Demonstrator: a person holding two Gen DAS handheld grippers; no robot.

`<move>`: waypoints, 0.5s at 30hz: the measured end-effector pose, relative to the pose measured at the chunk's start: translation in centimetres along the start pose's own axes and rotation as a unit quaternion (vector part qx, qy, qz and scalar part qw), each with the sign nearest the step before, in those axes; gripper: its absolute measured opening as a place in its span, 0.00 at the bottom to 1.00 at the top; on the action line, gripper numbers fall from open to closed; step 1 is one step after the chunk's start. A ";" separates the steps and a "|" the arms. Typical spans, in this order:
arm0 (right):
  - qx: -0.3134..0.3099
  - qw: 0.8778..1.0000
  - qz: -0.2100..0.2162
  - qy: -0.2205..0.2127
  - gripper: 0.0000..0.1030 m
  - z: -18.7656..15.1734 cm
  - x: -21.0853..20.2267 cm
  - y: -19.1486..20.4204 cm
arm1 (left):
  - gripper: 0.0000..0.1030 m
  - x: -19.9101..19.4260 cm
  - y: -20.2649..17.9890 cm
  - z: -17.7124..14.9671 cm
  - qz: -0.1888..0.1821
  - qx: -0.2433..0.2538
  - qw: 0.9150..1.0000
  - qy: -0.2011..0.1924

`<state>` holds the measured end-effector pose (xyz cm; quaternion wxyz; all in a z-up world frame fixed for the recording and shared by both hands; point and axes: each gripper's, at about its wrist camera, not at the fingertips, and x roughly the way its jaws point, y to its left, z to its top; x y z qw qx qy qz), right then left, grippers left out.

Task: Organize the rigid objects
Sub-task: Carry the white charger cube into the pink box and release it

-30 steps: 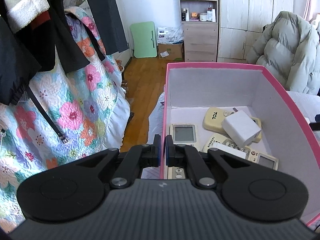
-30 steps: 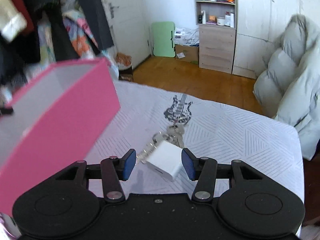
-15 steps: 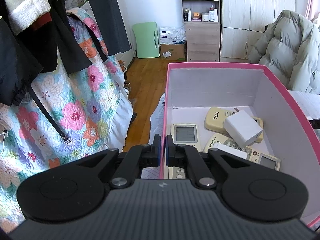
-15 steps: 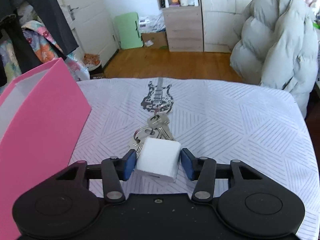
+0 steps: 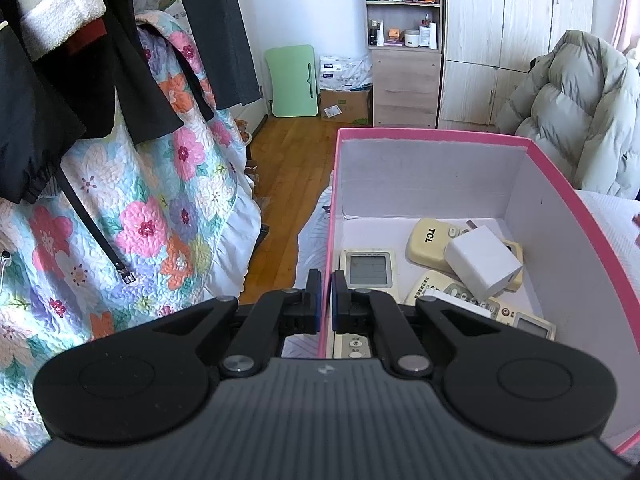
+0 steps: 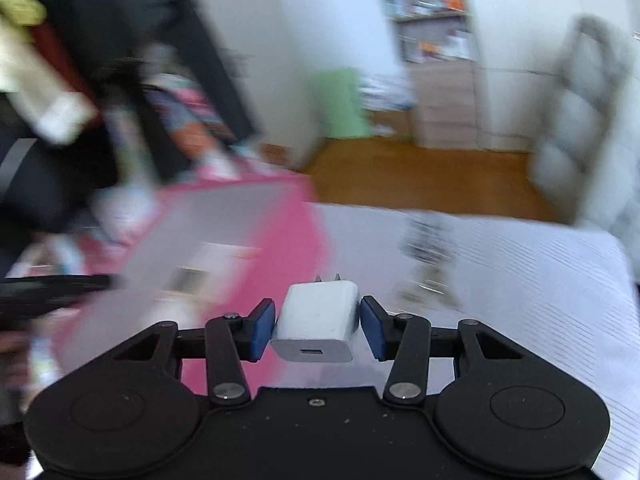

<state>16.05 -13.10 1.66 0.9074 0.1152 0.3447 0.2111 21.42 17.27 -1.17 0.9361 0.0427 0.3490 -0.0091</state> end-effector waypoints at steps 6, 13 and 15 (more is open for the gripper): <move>-0.049 0.985 0.143 0.085 0.51 2.6 3.5 5.7 | 0.03 0.0 0.2 0.1 -0.008 -0.009 1.000 0.001; -0.064 0.957 0.184 0.214 0.51 1.9 11.1 10.0 | 0.03 0.1 0.4 0.1 -0.015 -0.016 1.000 0.003; -0.069 0.952 0.180 0.237 0.51 1.4 12.5 10.7 | 0.03 0.2 0.5 0.1 -0.016 -0.017 1.000 0.004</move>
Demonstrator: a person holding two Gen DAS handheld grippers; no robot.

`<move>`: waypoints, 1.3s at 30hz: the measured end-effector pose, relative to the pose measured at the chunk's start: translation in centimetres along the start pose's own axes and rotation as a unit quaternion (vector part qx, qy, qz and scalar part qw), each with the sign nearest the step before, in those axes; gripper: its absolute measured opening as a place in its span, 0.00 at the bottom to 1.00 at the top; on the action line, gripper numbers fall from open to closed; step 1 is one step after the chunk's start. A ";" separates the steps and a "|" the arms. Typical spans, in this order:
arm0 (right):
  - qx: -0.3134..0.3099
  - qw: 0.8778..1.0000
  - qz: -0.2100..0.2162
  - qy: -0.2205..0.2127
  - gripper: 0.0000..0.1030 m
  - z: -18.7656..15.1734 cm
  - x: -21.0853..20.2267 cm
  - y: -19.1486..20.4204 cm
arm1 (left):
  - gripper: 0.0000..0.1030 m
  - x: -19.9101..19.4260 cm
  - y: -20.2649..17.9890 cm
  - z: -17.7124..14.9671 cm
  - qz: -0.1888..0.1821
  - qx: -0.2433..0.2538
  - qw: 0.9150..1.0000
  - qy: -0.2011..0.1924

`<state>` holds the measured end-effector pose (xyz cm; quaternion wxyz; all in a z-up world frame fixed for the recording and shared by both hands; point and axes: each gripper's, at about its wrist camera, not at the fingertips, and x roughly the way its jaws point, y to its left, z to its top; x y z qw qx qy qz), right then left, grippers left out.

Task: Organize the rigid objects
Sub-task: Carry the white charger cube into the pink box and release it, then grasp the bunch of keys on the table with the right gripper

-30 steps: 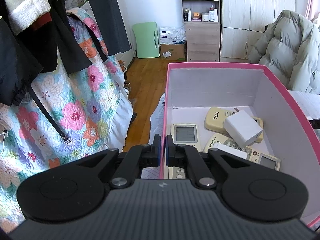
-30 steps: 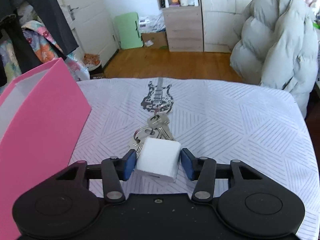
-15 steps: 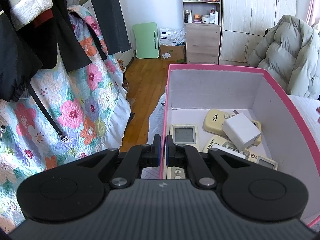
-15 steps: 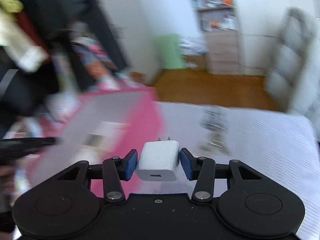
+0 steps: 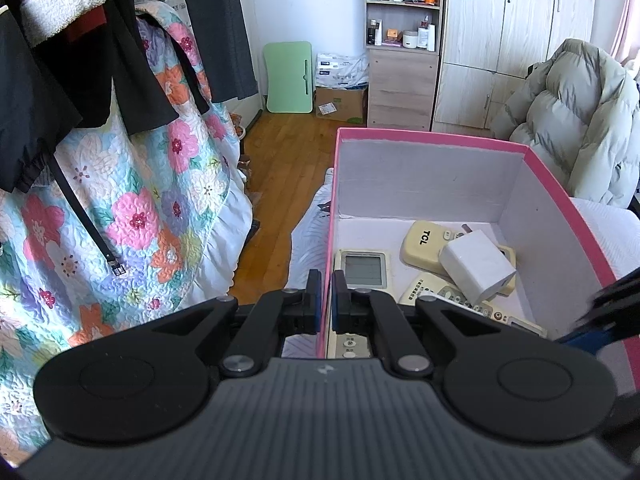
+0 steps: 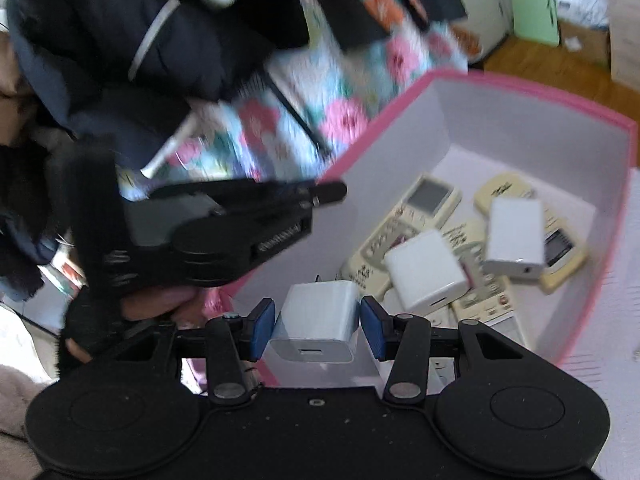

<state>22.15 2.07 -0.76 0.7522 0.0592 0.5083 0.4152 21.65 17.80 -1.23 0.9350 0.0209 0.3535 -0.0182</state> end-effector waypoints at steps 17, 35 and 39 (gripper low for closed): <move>0.010 0.987 -0.087 -0.133 0.57 -2.7 -9.9 -2.3 | 0.03 0.0 0.0 0.0 0.002 0.004 1.000 -0.002; 0.175 0.948 -0.202 -0.172 0.58 -7.4 -11.3 -14.9 | 0.04 -0.1 -0.6 -0.1 0.009 0.006 1.000 0.001; 0.206 0.939 -0.213 -0.177 0.57 -7.0 -8.2 -17.3 | 0.04 -0.1 -0.7 -0.1 0.013 0.013 1.000 0.003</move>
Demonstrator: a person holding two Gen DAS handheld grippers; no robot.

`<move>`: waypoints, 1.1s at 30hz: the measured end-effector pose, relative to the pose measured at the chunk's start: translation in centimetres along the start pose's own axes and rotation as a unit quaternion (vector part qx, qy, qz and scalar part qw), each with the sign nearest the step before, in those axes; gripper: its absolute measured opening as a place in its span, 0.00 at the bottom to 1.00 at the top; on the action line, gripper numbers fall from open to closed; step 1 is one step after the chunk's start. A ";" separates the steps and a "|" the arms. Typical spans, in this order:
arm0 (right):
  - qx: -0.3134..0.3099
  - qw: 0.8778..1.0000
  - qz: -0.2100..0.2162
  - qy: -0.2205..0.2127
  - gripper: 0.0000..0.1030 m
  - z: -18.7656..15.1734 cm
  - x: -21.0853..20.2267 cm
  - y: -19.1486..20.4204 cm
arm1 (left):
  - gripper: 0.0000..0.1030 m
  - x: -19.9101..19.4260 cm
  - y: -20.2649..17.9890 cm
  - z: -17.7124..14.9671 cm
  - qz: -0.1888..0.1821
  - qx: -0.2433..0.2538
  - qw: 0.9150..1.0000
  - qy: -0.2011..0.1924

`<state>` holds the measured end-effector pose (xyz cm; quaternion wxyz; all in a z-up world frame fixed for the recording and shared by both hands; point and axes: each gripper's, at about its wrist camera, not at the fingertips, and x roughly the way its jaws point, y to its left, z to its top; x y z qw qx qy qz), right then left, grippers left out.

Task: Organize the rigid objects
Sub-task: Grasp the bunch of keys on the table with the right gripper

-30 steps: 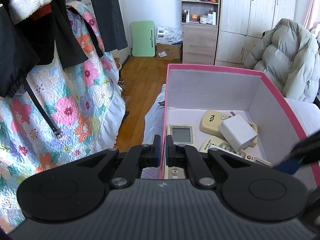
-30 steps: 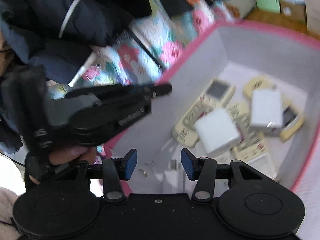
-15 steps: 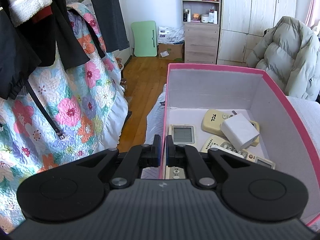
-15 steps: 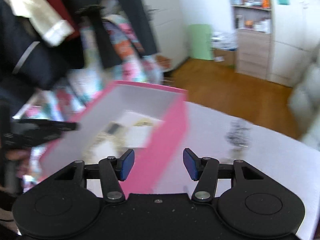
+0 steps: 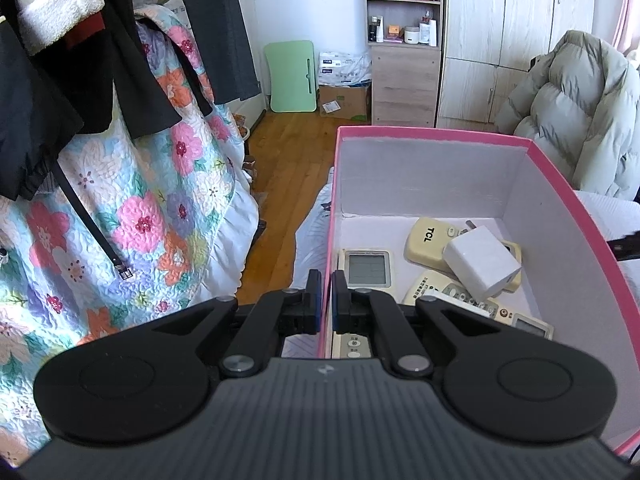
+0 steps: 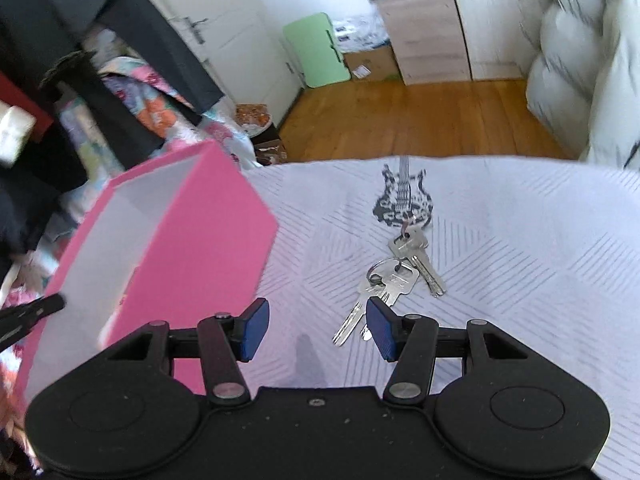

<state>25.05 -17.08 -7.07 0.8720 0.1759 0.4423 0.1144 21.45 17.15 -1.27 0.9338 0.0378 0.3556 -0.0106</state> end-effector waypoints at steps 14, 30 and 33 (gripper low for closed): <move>-0.045 0.993 -0.069 -0.088 0.04 -1.1 0.0 1.2 | 0.04 0.0 -0.1 0.1 0.003 0.001 1.000 0.002; -0.137 0.969 0.063 -0.195 0.04 0.4 -10.4 10.1 | 0.04 0.2 0.3 0.1 0.001 -0.004 1.000 0.000; -0.148 0.967 0.099 -0.184 0.04 1.1 -11.0 12.2 | 0.04 0.2 0.3 0.0 -0.003 -0.007 1.000 -0.003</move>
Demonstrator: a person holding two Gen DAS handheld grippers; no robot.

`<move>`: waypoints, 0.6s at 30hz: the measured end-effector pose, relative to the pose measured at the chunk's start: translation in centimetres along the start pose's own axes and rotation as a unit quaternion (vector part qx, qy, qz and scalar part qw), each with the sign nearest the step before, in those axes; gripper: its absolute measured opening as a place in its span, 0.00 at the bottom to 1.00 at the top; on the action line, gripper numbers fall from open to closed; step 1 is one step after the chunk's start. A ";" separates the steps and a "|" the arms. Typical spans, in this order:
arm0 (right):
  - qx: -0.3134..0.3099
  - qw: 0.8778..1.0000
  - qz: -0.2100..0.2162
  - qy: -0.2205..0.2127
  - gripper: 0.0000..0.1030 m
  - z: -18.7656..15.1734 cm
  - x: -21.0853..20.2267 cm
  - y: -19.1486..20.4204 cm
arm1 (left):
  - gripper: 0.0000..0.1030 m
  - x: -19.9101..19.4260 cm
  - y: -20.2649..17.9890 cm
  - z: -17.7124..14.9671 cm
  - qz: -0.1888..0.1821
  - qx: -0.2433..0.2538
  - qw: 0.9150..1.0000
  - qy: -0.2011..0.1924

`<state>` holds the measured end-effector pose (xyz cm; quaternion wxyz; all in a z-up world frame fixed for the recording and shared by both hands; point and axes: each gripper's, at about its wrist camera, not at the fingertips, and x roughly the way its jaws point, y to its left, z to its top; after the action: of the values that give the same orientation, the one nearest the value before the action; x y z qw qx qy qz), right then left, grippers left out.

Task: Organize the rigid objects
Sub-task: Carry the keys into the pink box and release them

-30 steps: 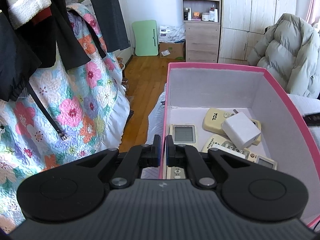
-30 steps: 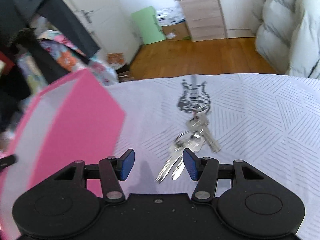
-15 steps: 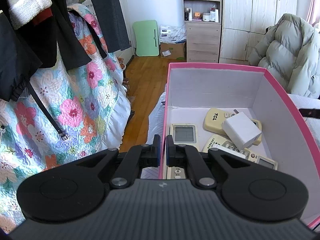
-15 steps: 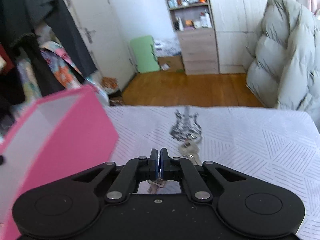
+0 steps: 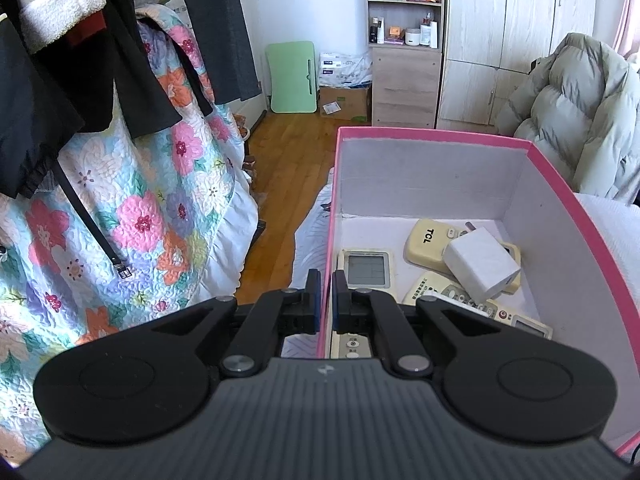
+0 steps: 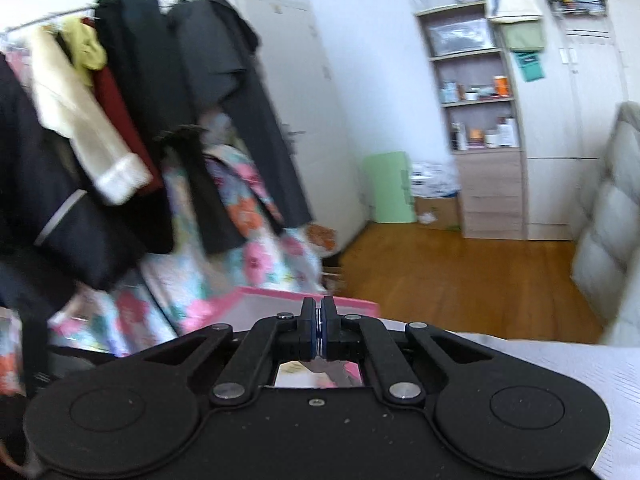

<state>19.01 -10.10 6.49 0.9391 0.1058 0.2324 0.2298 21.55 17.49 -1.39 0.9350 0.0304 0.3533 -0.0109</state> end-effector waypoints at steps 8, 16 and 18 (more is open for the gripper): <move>-0.013 0.991 0.110 0.074 0.04 1.4 5.2 4.2 | 0.04 0.0 0.1 0.0 -0.005 -0.008 1.000 0.000; 0.065 0.970 0.139 0.189 0.05 -1.7 15.3 5.0 | 0.04 0.1 0.0 -0.1 -0.002 -0.007 1.000 -0.002; 0.071 0.967 0.136 0.202 0.05 -2.3 17.0 5.3 | 0.04 0.1 0.0 -0.1 -0.002 -0.004 1.000 -0.002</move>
<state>29.27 2.92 -0.52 0.8227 0.1540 0.4169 0.3545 21.53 17.46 -1.55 0.9358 0.0258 0.3514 -0.0109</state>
